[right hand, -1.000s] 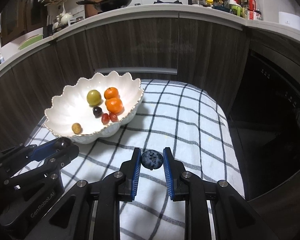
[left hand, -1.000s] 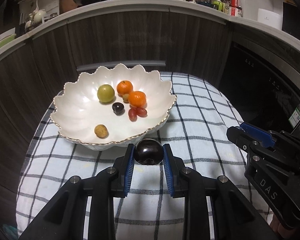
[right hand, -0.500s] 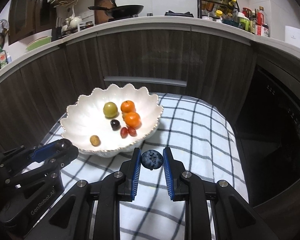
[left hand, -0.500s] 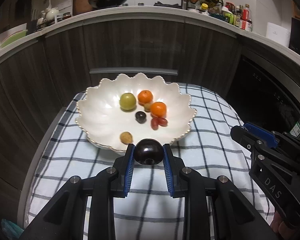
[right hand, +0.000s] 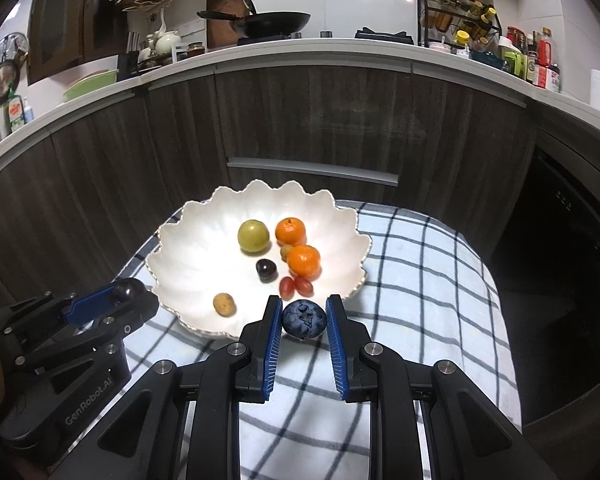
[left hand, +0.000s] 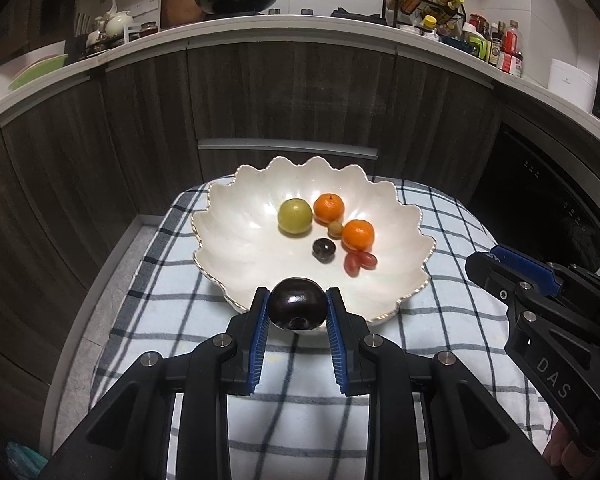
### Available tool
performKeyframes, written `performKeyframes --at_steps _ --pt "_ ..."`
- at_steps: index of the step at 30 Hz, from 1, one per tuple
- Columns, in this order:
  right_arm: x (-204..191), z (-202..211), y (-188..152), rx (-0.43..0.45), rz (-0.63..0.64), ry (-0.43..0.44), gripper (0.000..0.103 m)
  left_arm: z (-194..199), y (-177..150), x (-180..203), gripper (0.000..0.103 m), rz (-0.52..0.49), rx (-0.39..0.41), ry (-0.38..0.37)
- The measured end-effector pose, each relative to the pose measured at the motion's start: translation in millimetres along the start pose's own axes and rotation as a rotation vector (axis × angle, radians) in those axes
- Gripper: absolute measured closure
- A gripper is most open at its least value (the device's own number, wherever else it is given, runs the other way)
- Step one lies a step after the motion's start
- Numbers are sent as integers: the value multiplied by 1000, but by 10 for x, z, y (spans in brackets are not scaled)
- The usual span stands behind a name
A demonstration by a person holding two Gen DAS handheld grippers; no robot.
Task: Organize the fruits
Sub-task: 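Carry the dark plum and blueberry over the white bowl with both tools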
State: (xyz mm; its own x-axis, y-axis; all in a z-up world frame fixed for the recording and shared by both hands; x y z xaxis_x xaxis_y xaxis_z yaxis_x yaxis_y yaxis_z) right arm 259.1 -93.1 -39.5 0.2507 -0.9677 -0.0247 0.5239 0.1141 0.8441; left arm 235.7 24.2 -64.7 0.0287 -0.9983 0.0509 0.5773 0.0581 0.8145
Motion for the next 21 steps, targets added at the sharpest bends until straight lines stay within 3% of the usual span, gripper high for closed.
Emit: performKeyframes --at_steps 21 --pt "-268 -448 165 -28 -14 3 79 -429 281 -403 75 -37 12 -40"
Point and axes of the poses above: each gripper's, at about its wrist camera, not at the fingertips, and z roughly against the way its jaws point, x to its right, y to its top, the point moved 2 cm from there along -z, roughly the way its jaws point, and after that the axes turned 8 degrees about x, right-handed, at the moved point
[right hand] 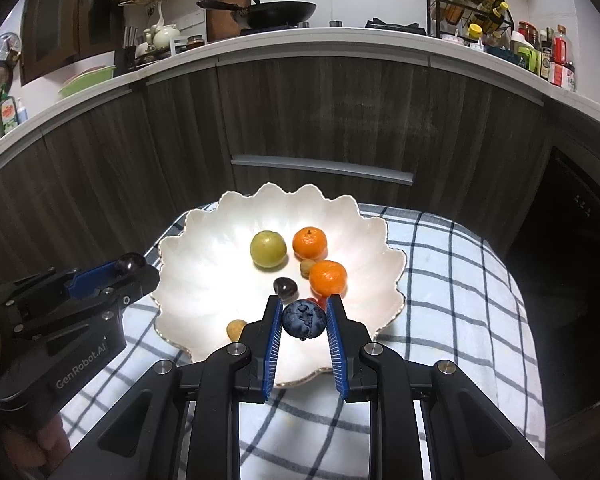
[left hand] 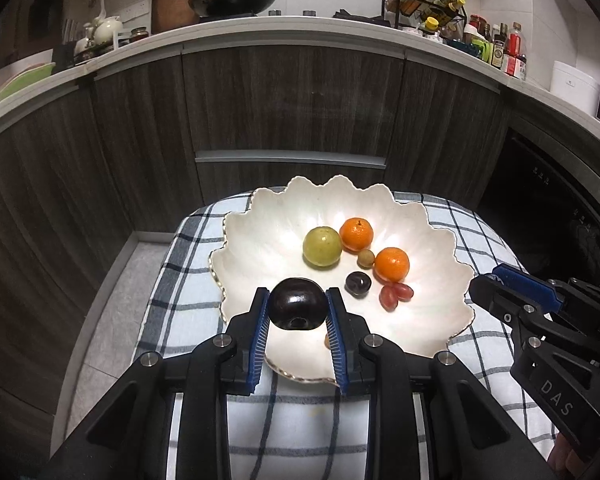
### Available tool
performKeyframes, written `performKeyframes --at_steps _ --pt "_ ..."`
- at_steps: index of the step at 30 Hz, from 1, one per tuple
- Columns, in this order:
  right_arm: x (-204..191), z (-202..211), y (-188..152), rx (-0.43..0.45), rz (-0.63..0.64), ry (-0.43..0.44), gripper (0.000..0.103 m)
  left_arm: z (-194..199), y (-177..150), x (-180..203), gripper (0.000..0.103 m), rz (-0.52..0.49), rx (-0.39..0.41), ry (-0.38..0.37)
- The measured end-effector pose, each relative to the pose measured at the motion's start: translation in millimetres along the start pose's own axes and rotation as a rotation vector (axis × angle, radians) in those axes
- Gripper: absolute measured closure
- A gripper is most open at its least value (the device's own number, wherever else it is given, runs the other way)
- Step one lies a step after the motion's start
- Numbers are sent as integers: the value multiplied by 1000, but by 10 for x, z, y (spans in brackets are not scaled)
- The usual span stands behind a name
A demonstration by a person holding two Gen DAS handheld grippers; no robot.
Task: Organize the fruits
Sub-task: 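Carry the dark plum and blueberry over the white bowl with both tools, then open both tools to drop the plum and blueberry into the bowl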
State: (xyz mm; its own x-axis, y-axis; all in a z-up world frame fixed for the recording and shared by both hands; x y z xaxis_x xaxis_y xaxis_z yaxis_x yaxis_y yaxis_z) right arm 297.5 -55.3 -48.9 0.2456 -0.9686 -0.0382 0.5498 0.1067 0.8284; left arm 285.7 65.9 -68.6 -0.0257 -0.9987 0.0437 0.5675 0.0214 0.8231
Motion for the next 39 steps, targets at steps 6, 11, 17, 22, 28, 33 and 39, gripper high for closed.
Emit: performKeyframes --at_steps 6,11,17,22,28,33,39 --pt "-12 -131 -4 -14 -11 -5 79 -168 11 -43 75 -18 -11 -19" --pt "2 -262 -19 -33 -32 -19 79 -314 2 -90 75 -21 -27 -32" --pt "-9 -412 -62 -58 -41 -31 79 -490 -58 -129 75 -22 -64 -49" --pt "-29 -505 -112 -81 -44 -34 79 -580 -110 -154 75 -22 -85 -58" --pt "-56 -578 -170 -104 -40 -27 79 -616 -137 -155 74 -24 -88 -53" --pt "-67 -586 -173 -110 -34 -28 77 -589 -137 -165 50 -21 -77 -37" --pt "-17 -520 -151 -89 -46 -64 36 -518 -111 -197 33 -10 -62 -7"
Point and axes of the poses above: each gripper's, at about its wrist camera, not at the fingertips, and z roughly against the way its jaws point, x to its right, y to its top, the point moved 2 cm from there along -z, roughly the way its jaws point, and after that the axes turned 8 degrees about x, right-handed, at the moved point
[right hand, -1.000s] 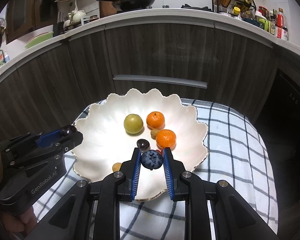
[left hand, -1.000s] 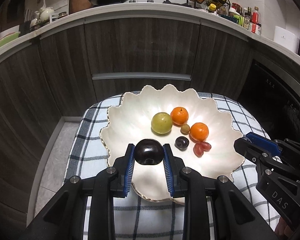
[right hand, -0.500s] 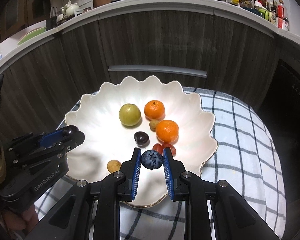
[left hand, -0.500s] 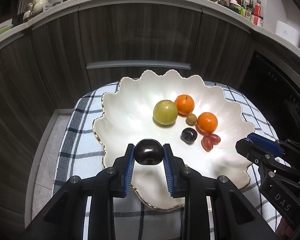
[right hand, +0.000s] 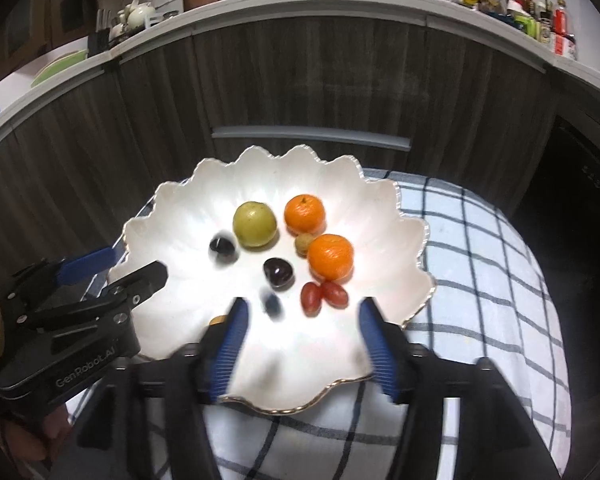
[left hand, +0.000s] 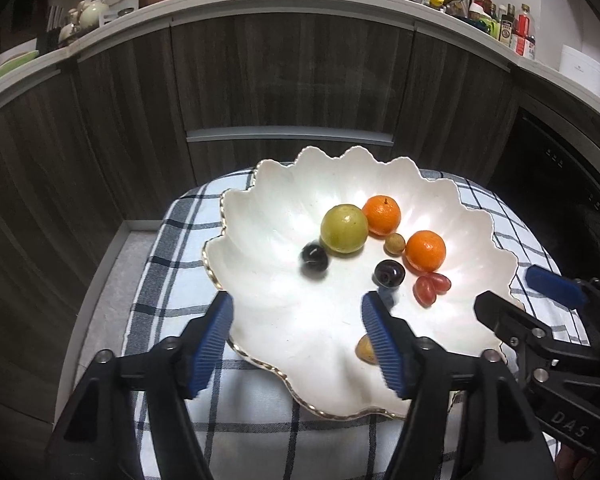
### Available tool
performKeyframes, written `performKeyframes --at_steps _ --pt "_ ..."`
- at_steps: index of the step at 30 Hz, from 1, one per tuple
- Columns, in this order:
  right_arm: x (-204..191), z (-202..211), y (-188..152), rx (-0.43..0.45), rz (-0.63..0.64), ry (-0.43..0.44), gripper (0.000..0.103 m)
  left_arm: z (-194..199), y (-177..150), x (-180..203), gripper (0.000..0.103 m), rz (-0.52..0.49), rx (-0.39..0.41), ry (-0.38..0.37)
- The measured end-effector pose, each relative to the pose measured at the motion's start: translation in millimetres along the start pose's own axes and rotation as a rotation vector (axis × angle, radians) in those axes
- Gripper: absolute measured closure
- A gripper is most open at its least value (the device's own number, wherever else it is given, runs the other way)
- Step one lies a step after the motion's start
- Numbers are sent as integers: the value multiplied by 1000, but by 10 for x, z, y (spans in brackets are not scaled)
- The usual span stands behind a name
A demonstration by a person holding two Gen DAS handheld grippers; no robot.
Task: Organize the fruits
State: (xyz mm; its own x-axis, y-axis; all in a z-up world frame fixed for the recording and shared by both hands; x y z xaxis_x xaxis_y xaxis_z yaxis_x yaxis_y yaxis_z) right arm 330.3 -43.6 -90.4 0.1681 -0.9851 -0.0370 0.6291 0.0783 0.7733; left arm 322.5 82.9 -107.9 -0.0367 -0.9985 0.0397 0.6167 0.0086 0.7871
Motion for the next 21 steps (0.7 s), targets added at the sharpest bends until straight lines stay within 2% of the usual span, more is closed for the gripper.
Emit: performKeyframes --at_steps 1,5,21 --pt "15 21 11 7 -4 -8 32 10 7 -3 32 1 2 2" --pt "51 84 53 24 -13 -22 26 95 35 -15 17 9 16 21" --pt "93 475 163 82 -20 -53 25 564 142 0 14 14 71 49"
Point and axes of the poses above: each gripper's, at about its wrist camera, not at the fingertips, and z roughly against the way its jaws point, x to its right, y to its top, the point moved 2 cm from there along -z, roughly the way its jaws point, and after that the axes turned 8 degrees about x, right-handed, at the moved point
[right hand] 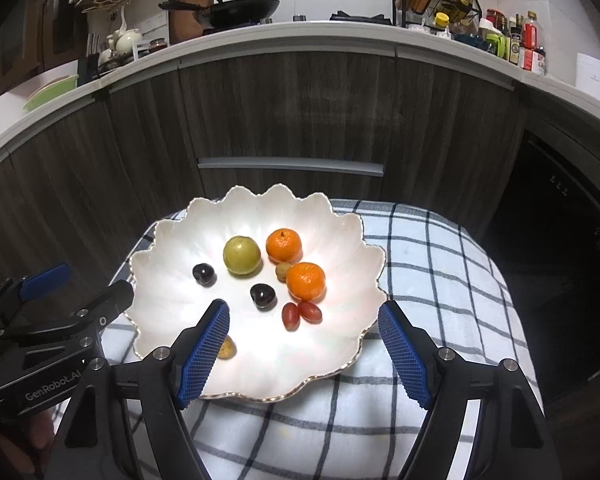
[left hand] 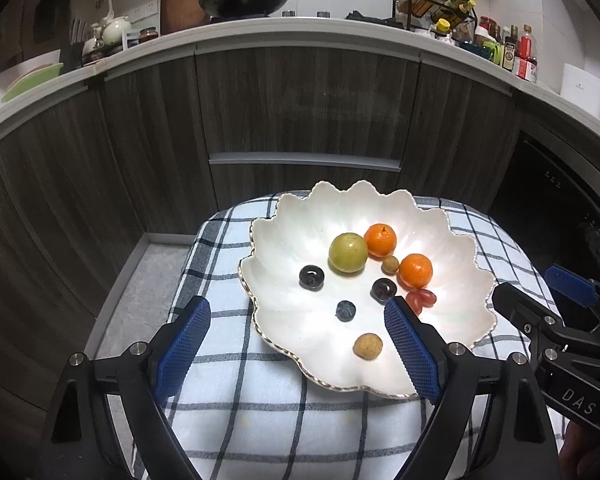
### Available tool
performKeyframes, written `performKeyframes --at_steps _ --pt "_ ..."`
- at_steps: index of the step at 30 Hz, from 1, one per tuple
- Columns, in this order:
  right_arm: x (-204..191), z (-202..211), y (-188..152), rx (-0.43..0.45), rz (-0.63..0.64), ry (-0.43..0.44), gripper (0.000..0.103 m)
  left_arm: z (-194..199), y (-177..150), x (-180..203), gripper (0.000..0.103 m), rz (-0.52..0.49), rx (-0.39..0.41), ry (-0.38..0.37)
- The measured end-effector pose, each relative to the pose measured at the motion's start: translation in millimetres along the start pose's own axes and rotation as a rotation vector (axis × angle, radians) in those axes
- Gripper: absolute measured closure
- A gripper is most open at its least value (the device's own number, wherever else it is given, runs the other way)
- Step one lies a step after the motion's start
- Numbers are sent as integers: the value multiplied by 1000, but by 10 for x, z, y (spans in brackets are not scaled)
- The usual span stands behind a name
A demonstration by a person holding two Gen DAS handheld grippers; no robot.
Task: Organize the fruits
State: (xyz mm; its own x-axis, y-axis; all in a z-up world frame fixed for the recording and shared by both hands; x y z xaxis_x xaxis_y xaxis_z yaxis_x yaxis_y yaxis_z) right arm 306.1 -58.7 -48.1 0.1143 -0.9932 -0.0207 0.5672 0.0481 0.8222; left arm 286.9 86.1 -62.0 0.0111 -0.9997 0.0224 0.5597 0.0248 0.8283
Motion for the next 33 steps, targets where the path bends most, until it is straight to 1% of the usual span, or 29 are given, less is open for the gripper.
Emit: performKeyframes --at_steps 12,21,33 --pt "44 484 42 64 -5 -20 25 461 -2 55 13 2 36 17" --pt "99 838 1 99 -8 -38 25 770 -98 153 12 -7 47 26" --pt "189 1173 -239 89 -22 -56 25 1140 -298 246 12 -18 61 41"
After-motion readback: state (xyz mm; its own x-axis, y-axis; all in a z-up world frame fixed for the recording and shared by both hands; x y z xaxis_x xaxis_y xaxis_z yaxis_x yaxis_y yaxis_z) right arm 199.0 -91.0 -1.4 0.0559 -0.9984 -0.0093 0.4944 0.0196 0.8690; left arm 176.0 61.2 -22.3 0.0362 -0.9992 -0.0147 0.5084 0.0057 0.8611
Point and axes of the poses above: each gripper's, at about its wrist camera, not at the fingertips, and z roughly against the way its jaws point, x to its right, y to its top, the point moved 2 cm from there along -z, roughly the way its jaws point, and after that the axes turned 8 degrees about x, right-handed, at the moved point
